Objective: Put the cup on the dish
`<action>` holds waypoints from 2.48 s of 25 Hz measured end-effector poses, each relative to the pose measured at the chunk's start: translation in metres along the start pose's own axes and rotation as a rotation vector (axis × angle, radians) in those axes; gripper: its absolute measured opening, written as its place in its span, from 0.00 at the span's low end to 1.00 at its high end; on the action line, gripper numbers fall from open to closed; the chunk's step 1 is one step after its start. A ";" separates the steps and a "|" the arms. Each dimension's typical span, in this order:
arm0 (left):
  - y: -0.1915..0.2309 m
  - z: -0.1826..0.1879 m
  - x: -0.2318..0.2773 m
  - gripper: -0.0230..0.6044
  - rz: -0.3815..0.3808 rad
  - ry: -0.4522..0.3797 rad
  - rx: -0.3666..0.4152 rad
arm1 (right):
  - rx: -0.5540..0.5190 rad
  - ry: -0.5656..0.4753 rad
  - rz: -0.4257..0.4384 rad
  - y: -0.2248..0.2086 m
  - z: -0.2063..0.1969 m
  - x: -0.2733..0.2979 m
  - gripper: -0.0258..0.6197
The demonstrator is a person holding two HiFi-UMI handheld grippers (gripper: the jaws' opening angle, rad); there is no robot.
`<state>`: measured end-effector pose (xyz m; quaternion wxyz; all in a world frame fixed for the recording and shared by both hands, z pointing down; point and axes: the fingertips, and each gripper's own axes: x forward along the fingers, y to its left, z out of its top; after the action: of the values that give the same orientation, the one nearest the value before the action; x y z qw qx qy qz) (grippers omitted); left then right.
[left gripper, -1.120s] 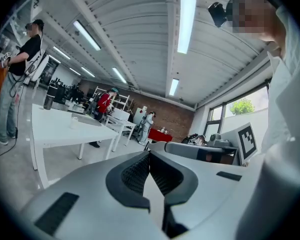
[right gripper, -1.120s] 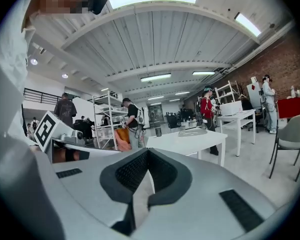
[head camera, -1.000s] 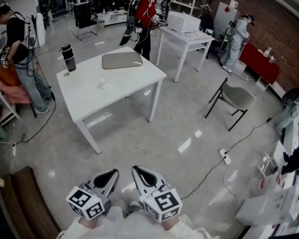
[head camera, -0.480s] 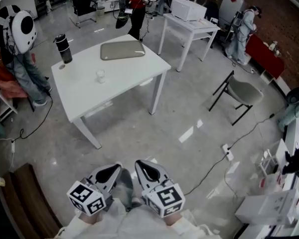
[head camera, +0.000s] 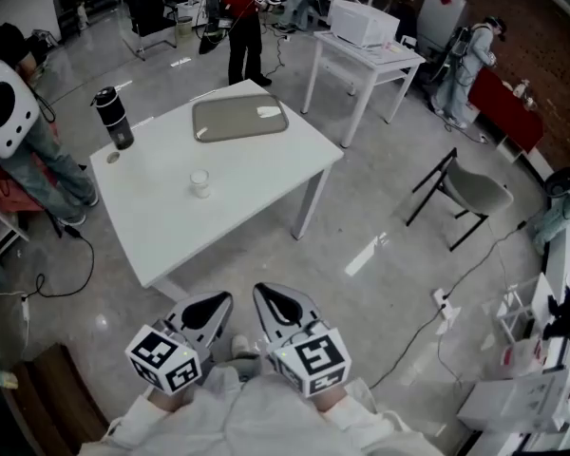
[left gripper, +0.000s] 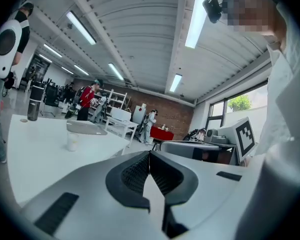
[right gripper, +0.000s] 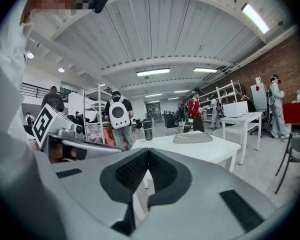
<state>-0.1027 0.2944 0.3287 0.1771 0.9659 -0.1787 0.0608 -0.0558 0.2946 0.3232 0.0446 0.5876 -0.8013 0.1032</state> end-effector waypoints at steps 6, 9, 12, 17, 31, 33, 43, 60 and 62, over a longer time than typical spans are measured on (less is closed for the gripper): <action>0.054 0.019 0.023 0.05 -0.027 0.039 0.016 | 0.002 0.002 -0.034 -0.024 0.017 0.057 0.06; 0.076 0.016 0.036 0.05 -0.034 0.066 -0.007 | 0.023 0.030 -0.038 -0.034 0.010 0.072 0.06; 0.095 0.014 0.048 0.05 -0.036 0.083 -0.029 | 0.044 0.075 -0.047 -0.045 0.004 0.089 0.06; 0.133 0.028 0.073 0.05 -0.008 0.099 -0.036 | 0.057 0.099 -0.035 -0.074 0.007 0.131 0.06; 0.228 0.085 0.193 0.05 0.096 0.045 -0.050 | 0.027 0.107 0.090 -0.192 0.042 0.246 0.06; 0.238 0.090 0.206 0.05 0.119 0.038 -0.054 | 0.017 0.112 0.117 -0.204 0.046 0.257 0.06; 0.262 0.094 0.239 0.05 0.218 0.004 -0.077 | 0.008 0.157 0.225 -0.240 0.042 0.284 0.06; 0.303 0.092 0.195 0.05 0.381 -0.040 -0.044 | 0.025 0.224 0.325 -0.210 0.024 0.309 0.06; 0.310 0.091 0.188 0.05 0.409 -0.052 -0.030 | 0.021 0.232 0.341 -0.203 0.021 0.313 0.06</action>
<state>-0.0366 -0.0704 0.3773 0.1706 0.9080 -0.3765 0.0679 0.0427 -0.0603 0.3856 0.1124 0.4282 -0.8775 0.1846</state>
